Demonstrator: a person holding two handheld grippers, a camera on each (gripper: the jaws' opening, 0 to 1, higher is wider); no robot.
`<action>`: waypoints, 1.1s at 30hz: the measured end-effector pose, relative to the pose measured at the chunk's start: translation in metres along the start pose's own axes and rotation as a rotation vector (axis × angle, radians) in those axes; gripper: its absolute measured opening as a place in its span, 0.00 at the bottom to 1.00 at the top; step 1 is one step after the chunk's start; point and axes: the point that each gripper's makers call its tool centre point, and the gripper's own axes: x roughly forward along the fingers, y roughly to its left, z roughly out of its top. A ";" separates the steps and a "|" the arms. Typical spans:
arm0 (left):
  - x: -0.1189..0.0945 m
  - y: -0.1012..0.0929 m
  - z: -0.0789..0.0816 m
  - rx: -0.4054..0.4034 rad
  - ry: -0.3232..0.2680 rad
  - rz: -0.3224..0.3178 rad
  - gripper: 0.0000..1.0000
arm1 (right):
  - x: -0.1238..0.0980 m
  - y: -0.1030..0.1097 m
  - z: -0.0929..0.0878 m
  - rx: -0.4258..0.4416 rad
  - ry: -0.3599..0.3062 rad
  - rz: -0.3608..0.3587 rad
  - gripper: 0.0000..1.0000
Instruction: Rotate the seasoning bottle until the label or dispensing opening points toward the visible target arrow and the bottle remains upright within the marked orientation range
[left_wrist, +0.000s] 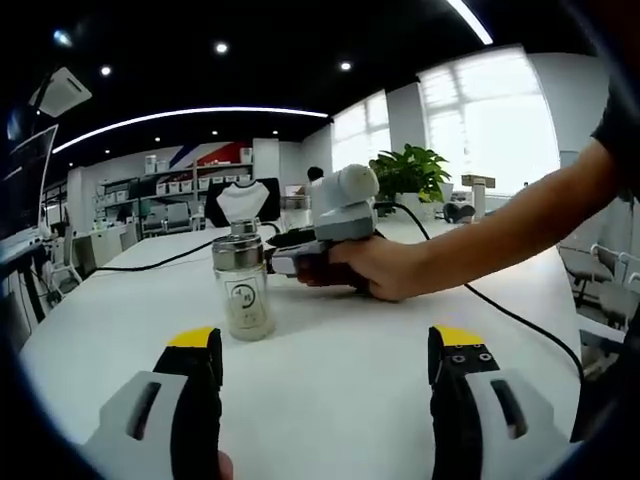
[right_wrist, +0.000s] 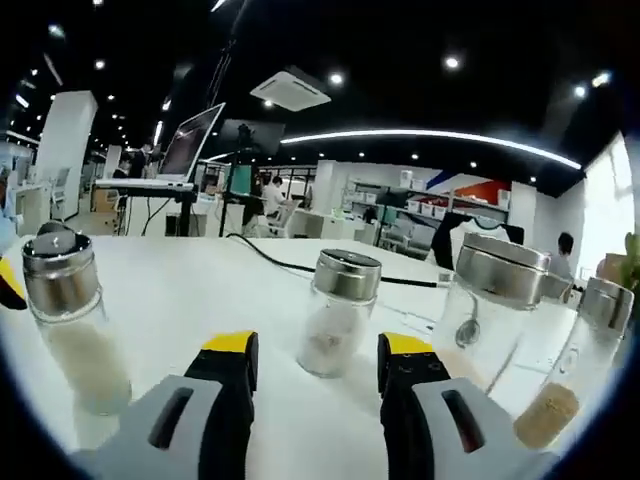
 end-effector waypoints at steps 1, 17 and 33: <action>0.000 0.000 0.001 -0.001 -0.001 0.000 0.90 | 0.000 0.000 -0.001 0.018 0.011 -0.001 0.46; 0.002 -0.007 0.005 0.008 -0.006 -0.012 0.90 | 0.020 -0.025 0.027 0.095 0.011 -0.019 0.44; 0.010 -0.017 0.014 -0.004 -0.030 -0.028 0.89 | 0.042 -0.028 0.025 0.110 0.015 0.004 0.32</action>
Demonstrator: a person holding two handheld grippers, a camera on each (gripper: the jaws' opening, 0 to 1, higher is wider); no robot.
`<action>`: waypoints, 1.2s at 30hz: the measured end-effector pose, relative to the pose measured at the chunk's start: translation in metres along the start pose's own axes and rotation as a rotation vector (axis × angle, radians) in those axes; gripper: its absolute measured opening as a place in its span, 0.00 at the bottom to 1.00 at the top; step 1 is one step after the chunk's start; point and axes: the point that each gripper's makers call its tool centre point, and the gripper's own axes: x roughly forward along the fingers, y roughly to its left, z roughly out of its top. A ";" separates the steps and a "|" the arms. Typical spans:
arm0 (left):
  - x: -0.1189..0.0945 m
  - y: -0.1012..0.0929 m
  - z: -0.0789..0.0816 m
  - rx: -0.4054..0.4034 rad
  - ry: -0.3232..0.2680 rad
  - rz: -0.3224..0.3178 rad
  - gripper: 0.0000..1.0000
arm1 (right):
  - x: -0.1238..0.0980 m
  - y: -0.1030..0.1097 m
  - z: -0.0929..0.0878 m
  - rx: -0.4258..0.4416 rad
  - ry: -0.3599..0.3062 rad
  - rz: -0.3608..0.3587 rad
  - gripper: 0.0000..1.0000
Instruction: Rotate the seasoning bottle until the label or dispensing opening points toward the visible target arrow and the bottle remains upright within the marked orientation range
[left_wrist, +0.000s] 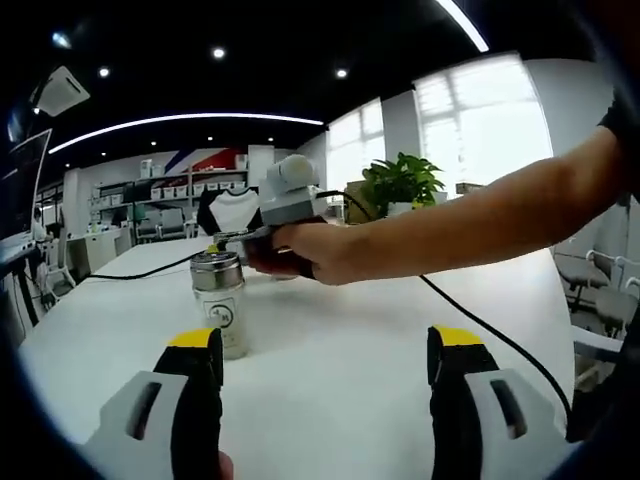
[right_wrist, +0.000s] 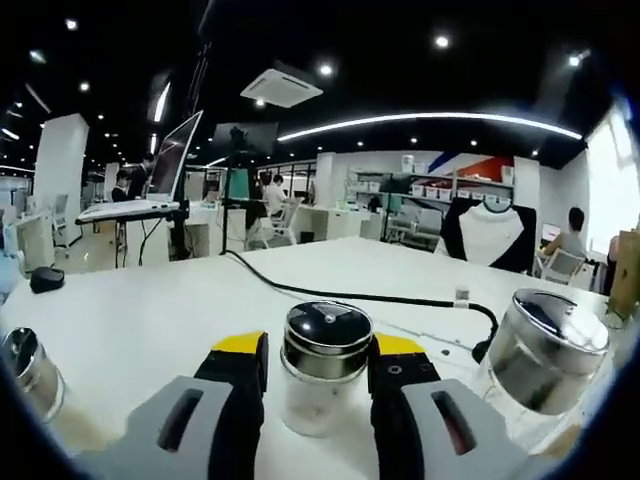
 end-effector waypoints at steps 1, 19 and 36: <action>0.000 0.000 0.000 0.000 -0.001 0.000 0.89 | 0.000 0.000 0.000 -0.002 -0.002 0.000 0.33; -0.001 0.002 0.005 -0.008 -0.027 0.002 0.88 | -0.036 0.024 0.029 0.074 -0.096 0.113 0.31; 0.003 -0.004 0.011 0.015 -0.037 -0.031 0.88 | -0.129 0.025 0.042 0.016 -0.095 0.185 0.31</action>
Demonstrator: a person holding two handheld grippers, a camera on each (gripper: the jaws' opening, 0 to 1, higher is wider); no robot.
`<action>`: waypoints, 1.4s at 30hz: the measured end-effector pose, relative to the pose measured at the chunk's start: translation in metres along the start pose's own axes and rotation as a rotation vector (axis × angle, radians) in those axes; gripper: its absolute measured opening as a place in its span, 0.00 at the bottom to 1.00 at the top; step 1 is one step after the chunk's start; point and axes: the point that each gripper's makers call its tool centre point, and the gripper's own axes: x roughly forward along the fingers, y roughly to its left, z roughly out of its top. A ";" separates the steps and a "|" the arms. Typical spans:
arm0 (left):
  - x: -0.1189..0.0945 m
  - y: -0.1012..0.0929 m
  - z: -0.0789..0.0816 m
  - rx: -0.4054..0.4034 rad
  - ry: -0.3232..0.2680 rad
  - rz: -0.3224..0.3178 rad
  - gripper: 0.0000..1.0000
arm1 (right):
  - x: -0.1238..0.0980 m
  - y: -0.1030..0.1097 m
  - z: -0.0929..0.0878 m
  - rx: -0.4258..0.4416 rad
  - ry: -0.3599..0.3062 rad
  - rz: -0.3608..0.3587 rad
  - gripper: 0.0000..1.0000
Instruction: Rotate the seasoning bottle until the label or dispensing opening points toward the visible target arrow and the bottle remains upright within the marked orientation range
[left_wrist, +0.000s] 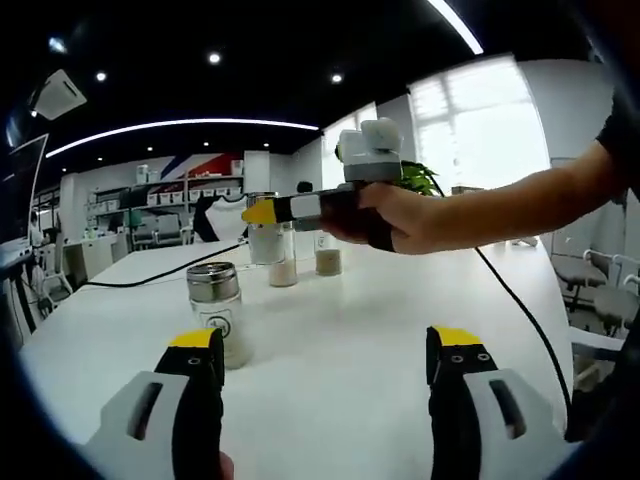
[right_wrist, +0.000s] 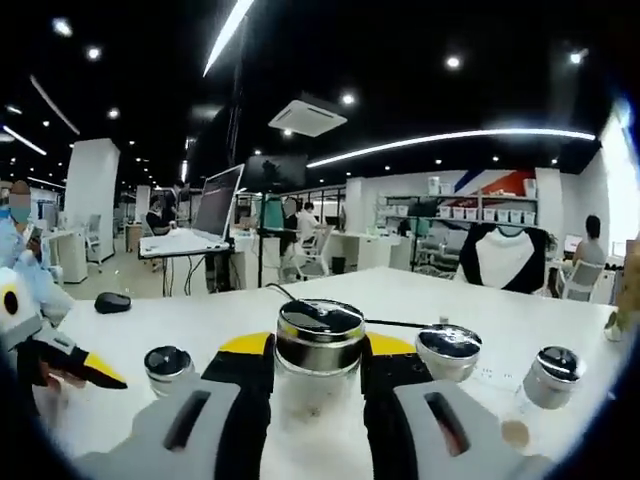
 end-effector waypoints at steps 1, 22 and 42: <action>0.001 -0.001 0.000 0.002 -0.001 -0.003 0.88 | -0.004 0.002 -0.002 0.007 0.000 0.001 0.31; 0.040 -0.010 0.008 0.068 -0.014 -0.080 0.80 | -0.071 0.083 0.000 -0.109 -0.064 0.147 0.31; 0.048 -0.023 0.036 0.035 -0.145 -0.177 0.57 | -0.099 0.093 0.006 -0.019 -0.128 0.184 0.31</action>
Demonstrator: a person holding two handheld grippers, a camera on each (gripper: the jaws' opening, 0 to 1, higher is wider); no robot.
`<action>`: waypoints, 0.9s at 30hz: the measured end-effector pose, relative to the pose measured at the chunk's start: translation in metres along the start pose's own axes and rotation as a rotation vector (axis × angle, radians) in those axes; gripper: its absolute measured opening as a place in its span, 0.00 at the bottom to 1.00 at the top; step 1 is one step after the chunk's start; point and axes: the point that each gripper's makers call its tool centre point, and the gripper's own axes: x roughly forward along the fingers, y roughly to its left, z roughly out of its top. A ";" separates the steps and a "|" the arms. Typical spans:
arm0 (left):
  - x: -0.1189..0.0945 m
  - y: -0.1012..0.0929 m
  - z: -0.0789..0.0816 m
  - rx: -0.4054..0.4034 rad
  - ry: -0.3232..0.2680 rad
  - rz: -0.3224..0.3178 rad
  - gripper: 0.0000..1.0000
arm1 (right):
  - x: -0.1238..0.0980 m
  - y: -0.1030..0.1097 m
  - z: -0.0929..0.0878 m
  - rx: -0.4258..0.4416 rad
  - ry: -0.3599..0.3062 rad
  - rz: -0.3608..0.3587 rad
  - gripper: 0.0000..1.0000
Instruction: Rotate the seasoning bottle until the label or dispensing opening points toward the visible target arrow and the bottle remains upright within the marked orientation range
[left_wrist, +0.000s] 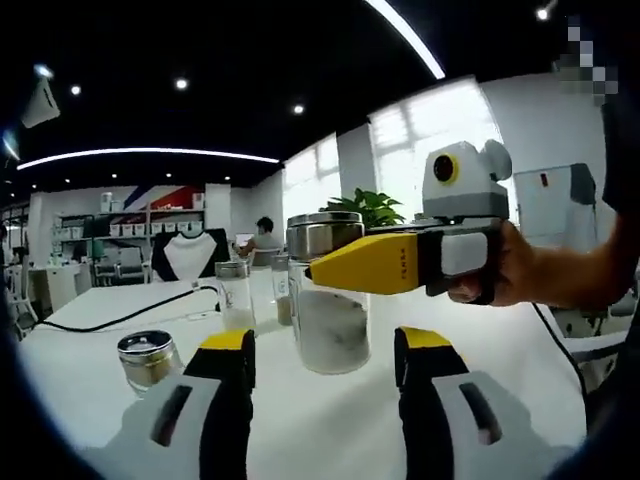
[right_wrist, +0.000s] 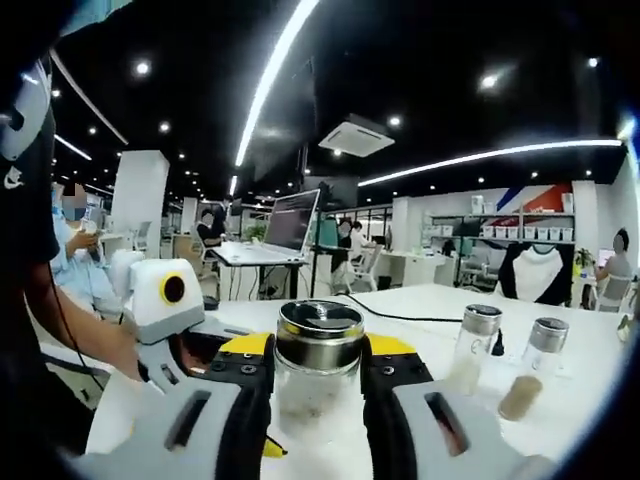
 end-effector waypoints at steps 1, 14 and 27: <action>0.001 -0.003 0.001 -0.002 -0.006 -0.019 0.55 | -0.001 0.000 0.000 0.011 -0.003 -0.002 0.31; 0.007 -0.024 0.001 -0.023 0.016 -0.193 0.41 | -0.012 0.016 -0.001 0.054 -0.033 0.067 0.31; 0.006 -0.035 -0.003 -0.057 0.052 -0.165 0.36 | -0.018 0.020 -0.004 0.075 -0.053 0.011 0.32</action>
